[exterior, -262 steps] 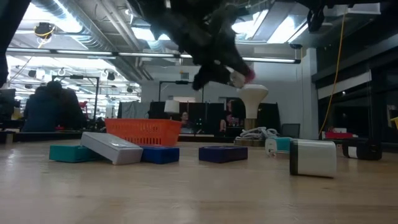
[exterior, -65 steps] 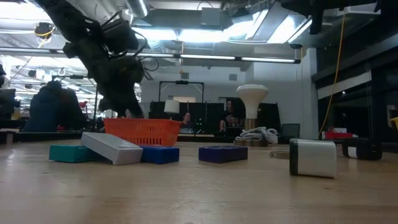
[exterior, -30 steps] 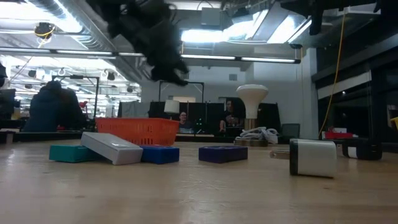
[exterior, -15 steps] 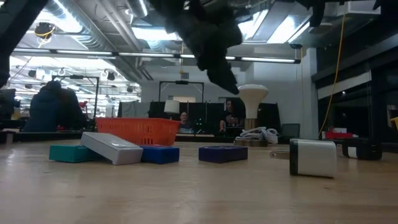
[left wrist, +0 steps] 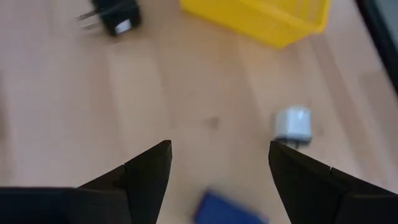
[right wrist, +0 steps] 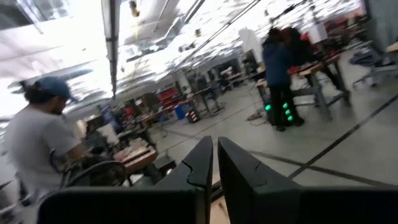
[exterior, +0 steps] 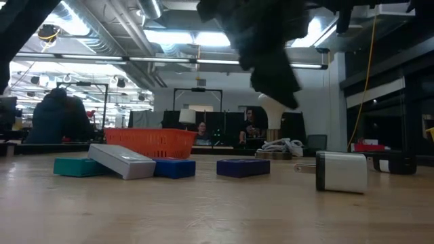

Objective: Pick & Place Office items
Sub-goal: Put the white charger adapter into the orange basket

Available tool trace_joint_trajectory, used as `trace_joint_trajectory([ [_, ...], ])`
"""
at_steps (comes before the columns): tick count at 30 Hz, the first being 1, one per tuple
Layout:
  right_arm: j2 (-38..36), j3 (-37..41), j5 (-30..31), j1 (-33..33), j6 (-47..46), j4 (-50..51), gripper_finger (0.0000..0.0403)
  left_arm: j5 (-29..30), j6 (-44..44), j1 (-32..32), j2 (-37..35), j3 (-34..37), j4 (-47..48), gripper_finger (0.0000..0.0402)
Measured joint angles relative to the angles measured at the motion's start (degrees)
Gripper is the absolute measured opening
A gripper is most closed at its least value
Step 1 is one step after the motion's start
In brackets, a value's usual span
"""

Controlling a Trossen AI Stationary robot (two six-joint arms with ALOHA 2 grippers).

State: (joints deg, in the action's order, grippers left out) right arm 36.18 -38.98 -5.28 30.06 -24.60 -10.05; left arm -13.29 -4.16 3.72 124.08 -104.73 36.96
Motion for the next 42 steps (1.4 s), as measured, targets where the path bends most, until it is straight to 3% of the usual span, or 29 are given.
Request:
trace_joint_trajectory([
  [6, 0.09, 0.0, -3.17, -0.02, 0.15, 0.42, 0.0031, 2.55, 11.21, 4.98, 2.16, -0.18, -3.8, 0.0262],
  [14, 0.13, 0.0, -4.71, -0.23, -1.56, 0.31, 0.0031, 6.34, 15.89, 9.07, 4.03, -0.11, -5.14, 0.0262],
  [22, 0.24, 0.0, -5.25, -1.2, -3.61, 0.54, 0.0031, 11.27, 13.93, 11.02, 5.53, -0.13, -8.03, 0.0262],
  [42, 2.47, 0.0, -4.61, -3.54, -5.44, 2.07, 0.0031, 10.29, 9.28, 12.24, 9.56, -0.06, -9.49, 0.0262],
])
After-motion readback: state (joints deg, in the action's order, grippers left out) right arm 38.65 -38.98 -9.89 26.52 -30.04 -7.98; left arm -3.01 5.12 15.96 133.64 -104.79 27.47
